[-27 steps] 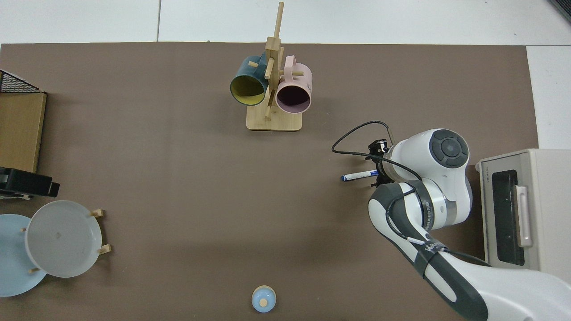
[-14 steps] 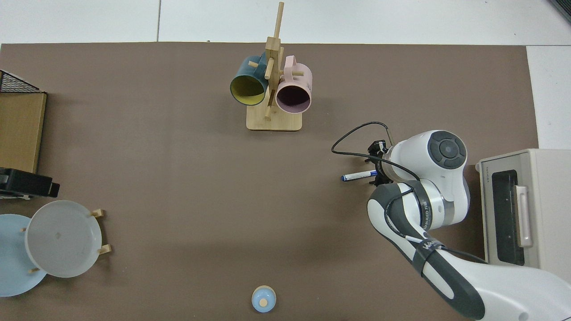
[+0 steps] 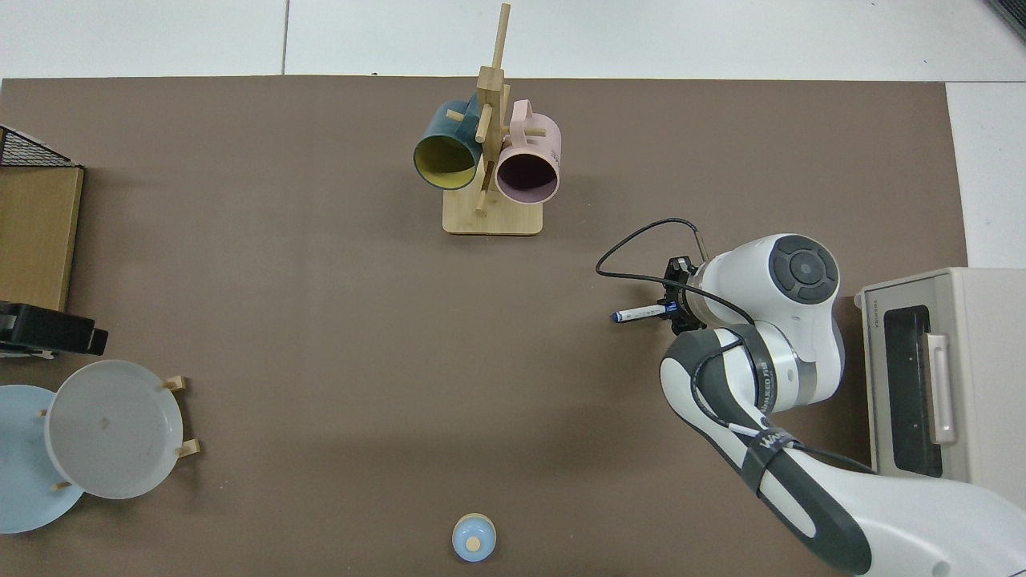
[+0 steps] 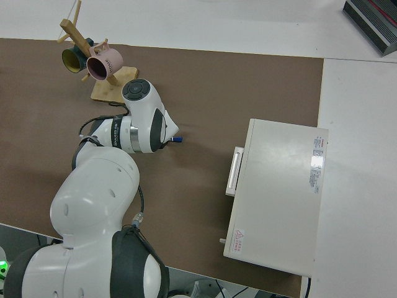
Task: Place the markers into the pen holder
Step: 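Lower the right gripper and close it on the white marker, then lift the marker with the right gripper while the left gripper reaches in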
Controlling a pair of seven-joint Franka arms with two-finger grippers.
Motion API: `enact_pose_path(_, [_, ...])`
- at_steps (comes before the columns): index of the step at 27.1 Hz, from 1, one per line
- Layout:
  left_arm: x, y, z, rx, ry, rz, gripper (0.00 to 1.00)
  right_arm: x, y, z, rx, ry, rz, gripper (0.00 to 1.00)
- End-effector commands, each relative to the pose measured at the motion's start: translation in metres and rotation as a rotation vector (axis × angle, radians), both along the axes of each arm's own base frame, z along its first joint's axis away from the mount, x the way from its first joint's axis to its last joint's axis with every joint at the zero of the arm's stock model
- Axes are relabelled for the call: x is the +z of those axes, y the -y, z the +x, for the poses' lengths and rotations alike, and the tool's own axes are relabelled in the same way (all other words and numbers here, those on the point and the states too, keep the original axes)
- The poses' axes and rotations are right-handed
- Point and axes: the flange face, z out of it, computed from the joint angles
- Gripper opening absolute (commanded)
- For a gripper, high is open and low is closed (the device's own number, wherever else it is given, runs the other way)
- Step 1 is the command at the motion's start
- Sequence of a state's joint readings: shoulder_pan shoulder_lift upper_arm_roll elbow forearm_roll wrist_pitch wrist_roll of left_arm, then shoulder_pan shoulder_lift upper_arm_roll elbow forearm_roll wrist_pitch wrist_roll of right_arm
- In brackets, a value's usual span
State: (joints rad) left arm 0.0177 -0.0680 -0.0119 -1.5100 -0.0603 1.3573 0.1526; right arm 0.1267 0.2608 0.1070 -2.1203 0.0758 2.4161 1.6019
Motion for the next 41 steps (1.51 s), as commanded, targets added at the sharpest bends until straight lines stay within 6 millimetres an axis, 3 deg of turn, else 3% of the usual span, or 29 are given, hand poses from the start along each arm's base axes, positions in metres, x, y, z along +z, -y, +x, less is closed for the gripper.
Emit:
enact_pose_path(1, [0.001,0.001,-0.009,0.008,-0.005,-0.006,1.00,-0.002,0.000,0.001,-0.031,0.017,0.014,0.02])
enact_pose_path(6, [0.001,-0.002,-0.009,0.014,-0.005,-0.006,1.00,0.008,-0.010,0.002,-0.022,0.033,0.017,0.00])
enact_pose_path(11, [0.001,-0.002,-0.009,0.014,-0.005,-0.005,1.00,0.034,-0.010,0.006,-0.016,0.055,0.020,0.00])
enact_pose_path(26, [0.002,-0.002,-0.010,0.010,-0.009,-0.005,1.00,0.171,-0.022,0.024,0.047,0.015,-0.007,0.00])
enact_pose_path(33, [0.002,-0.001,-0.009,0.010,-0.008,-0.005,1.00,0.243,-0.024,-0.006,0.097,0.044,-0.006,0.00])
enact_pose_path(39, [0.002,0.002,-0.010,0.002,-0.014,-0.005,1.00,0.265,-0.024,-0.024,0.140,0.011,-0.007,0.00])
enact_pose_path(41, [0.002,0.005,-0.010,-0.001,-0.014,-0.004,1.00,0.280,-0.048,-0.033,0.186,0.032,-0.006,0.00])
